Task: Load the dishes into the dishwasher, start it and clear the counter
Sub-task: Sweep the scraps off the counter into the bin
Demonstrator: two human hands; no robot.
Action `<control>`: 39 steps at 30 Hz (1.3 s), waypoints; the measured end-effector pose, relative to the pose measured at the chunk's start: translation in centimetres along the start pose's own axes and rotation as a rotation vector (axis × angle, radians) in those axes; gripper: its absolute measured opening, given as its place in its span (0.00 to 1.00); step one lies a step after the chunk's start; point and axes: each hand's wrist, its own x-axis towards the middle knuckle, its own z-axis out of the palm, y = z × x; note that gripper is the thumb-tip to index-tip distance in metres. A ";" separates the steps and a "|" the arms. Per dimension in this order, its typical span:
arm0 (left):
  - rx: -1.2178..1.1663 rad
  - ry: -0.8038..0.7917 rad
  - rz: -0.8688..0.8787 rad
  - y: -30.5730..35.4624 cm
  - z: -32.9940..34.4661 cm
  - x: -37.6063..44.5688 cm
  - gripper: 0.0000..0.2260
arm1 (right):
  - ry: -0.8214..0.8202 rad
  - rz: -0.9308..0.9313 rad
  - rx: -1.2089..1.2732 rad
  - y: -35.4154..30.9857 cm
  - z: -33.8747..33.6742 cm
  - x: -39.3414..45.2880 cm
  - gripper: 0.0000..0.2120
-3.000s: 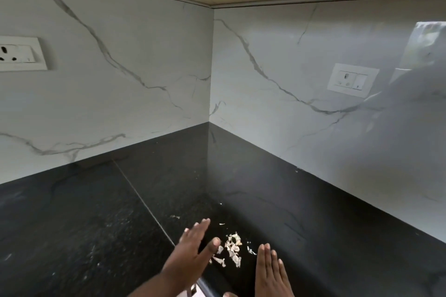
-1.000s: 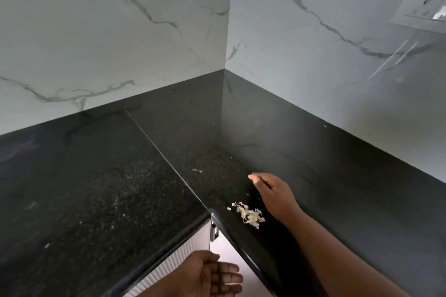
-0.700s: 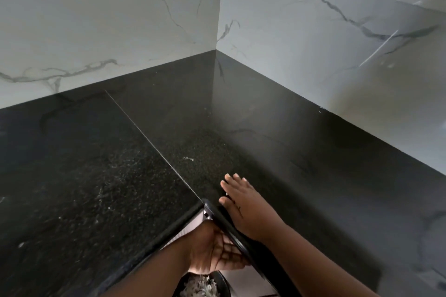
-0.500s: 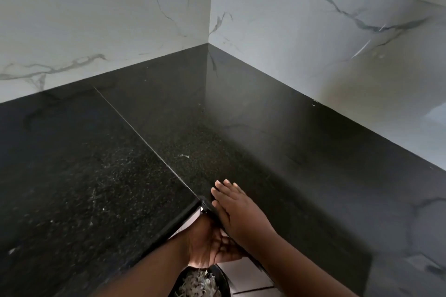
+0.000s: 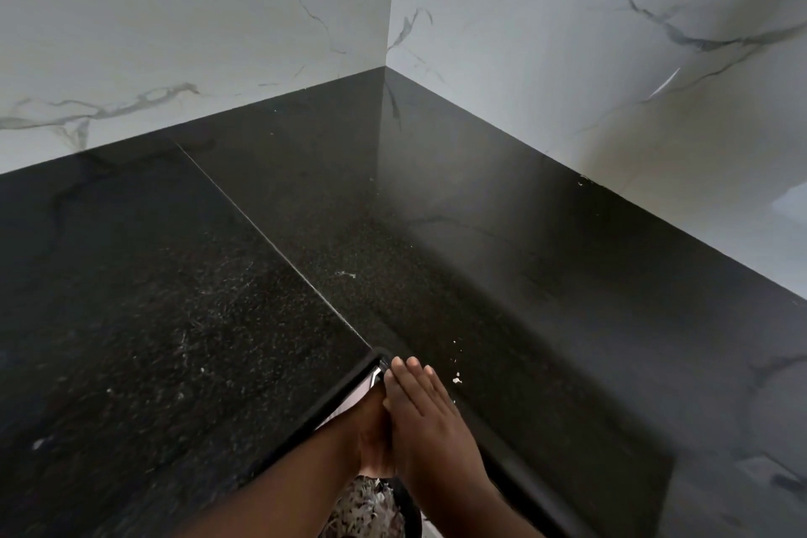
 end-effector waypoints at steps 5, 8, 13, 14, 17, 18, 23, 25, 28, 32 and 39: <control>-0.137 0.052 0.025 -0.5 -1.1 0.8 0.27 | 0.090 -0.074 0.192 0.2 -0.1 -1.1 0.10; -0.038 -0.035 0.016 0.1 0.4 -0.2 0.19 | 0.226 0.038 0.463 1.4 -0.5 -1.3 0.12; 0.057 -0.194 0.095 0.5 1.6 -1.2 0.26 | -0.092 0.358 0.287 5.9 -3.1 2.0 0.27; 0.059 -0.195 0.106 0.5 1.6 -1.2 0.26 | -0.227 0.378 0.220 6.6 -2.9 2.2 0.36; 0.027 -0.119 0.085 0.2 1.1 -0.8 0.21 | -0.424 0.298 0.086 5.8 -2.0 1.4 0.47; 0.023 -0.096 0.069 0.1 0.8 -0.8 0.19 | -0.445 0.254 0.078 4.9 -1.7 0.8 0.48; -0.064 0.027 0.102 0.1 0.2 -1.1 0.18 | -0.507 0.142 0.032 1.4 -2.3 -1.2 0.42; -0.145 0.048 0.110 0.2 0.0 -1.0 0.19 | -0.581 0.091 0.031 0.5 -2.3 -1.4 0.40; -0.096 0.094 0.057 -0.2 0.0 -1.6 0.16 | -0.620 -0.014 -0.048 -0.5 -2.1 -1.9 0.39; -0.126 -0.032 0.084 -1.0 0.3 -2.1 0.06 | -0.580 -0.003 0.004 -1.3 -3.2 -2.2 0.37; -0.368 0.001 0.106 -4.8 -1.4 -2.5 0.12 | -0.117 0.254 0.831 1.8 -4.7 -5.3 0.21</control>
